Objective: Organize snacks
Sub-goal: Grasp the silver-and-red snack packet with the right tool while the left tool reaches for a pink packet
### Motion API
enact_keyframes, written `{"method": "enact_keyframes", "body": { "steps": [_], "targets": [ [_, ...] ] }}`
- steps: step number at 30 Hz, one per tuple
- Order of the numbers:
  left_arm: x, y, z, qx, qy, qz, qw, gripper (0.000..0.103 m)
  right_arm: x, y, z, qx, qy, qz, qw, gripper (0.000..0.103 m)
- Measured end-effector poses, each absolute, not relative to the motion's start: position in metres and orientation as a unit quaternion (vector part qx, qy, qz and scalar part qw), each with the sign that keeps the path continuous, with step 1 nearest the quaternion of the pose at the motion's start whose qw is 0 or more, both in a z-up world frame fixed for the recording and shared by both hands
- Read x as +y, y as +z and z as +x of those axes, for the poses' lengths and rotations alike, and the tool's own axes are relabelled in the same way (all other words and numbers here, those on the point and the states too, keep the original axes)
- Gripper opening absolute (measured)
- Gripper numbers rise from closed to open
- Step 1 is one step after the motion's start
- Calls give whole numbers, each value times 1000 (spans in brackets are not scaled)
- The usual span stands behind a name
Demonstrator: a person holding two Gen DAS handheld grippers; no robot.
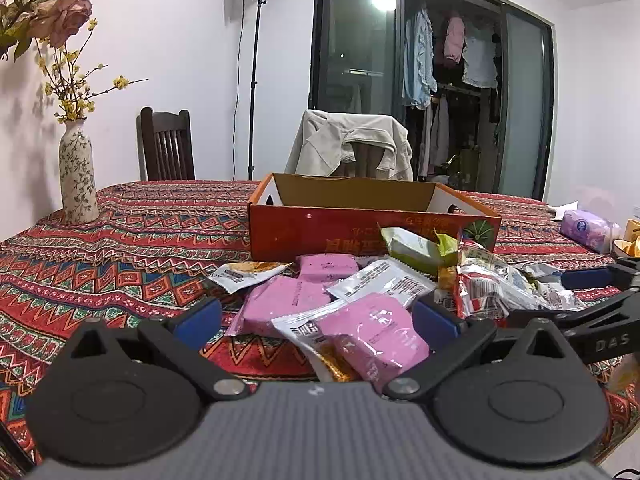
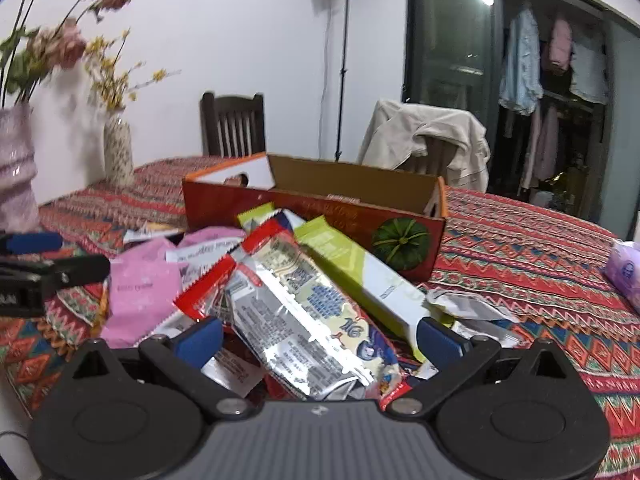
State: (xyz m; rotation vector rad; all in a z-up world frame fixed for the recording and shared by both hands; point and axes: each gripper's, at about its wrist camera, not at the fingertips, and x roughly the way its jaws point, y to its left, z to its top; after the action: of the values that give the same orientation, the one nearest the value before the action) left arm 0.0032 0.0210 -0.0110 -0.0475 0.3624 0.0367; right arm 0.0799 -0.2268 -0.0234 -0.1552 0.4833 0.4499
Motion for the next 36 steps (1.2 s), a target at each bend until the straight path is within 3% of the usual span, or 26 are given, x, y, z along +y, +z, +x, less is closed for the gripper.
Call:
{"method": "enact_keyframes", "body": {
  "steps": [12,15,16,21,36],
  "targets": [
    [21,-14,11,200,18,-26,979,103,-214,-39,108,266,234,-62,933,100],
    [18,-14,14,204,17,-24,979,103,-215,-38,103,257,231,-62,936,93],
    [16,-14,15,205,16,-23,978,103,-217,-37,102,254,233,-58,937,82],
    [6,-14,21,217,12,-20,976,103,-224,-34,92,237,224,-46,944,74],
    [-33,-17,61,267,73,3,961,103,-245,-25,68,192,198,4,961,73]
  ]
}}
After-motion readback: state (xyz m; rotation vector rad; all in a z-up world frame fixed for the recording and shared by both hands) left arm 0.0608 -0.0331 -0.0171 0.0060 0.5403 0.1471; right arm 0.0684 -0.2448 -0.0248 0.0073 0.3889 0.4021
